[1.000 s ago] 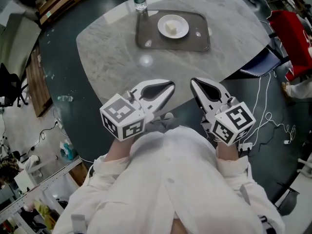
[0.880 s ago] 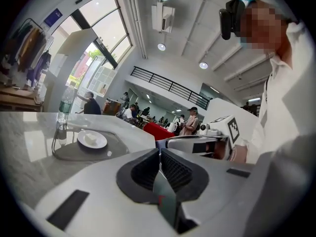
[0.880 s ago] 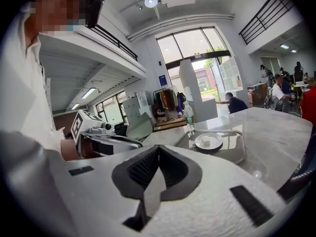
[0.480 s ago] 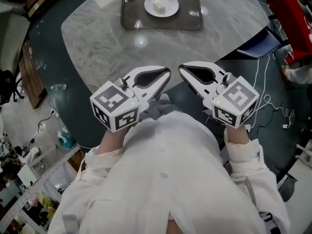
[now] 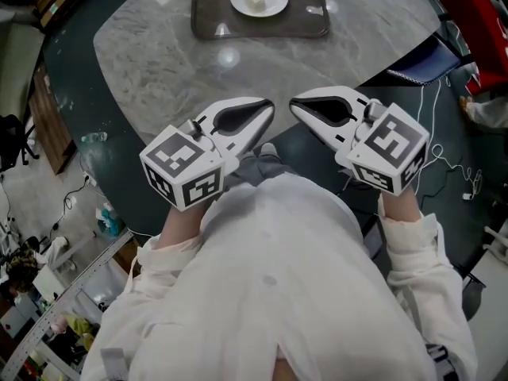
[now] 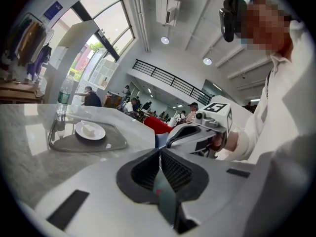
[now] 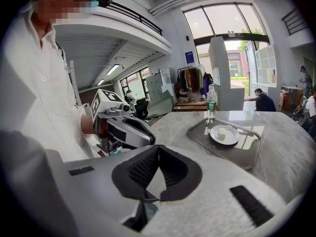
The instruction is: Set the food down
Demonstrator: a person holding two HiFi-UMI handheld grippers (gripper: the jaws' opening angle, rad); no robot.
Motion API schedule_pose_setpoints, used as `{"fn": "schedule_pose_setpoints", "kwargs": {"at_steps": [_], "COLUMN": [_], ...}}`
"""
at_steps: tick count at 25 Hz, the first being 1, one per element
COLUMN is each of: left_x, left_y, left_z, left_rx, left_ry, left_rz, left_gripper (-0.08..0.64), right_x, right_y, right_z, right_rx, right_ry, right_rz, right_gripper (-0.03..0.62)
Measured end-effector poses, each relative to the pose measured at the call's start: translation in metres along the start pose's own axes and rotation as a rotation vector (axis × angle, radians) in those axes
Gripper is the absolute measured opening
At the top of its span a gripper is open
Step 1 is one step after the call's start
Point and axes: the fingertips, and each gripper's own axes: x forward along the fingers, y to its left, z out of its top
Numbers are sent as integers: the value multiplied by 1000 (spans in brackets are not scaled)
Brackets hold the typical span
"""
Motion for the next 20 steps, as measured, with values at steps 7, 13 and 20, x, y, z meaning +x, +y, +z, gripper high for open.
{"fn": "schedule_pose_setpoints", "kwargs": {"at_steps": [7,13,20], "left_x": [-1,-5,-11], "left_y": [-1,-4,-4], "left_z": [-3,-8,-15], "left_rx": [-13,-20,-33], "left_ry": [-1,22,35], "left_rz": [-6,6,19], "left_gripper": [26,26,26], "right_x": [5,7,15], "right_y": [2,8,19], "right_z": [-2,-3,0], "right_rx": [-5,-1,-9], "right_ry": [7,4,-1], "right_rz": [-22,-19,-12], "right_gripper": [3,3,3]}}
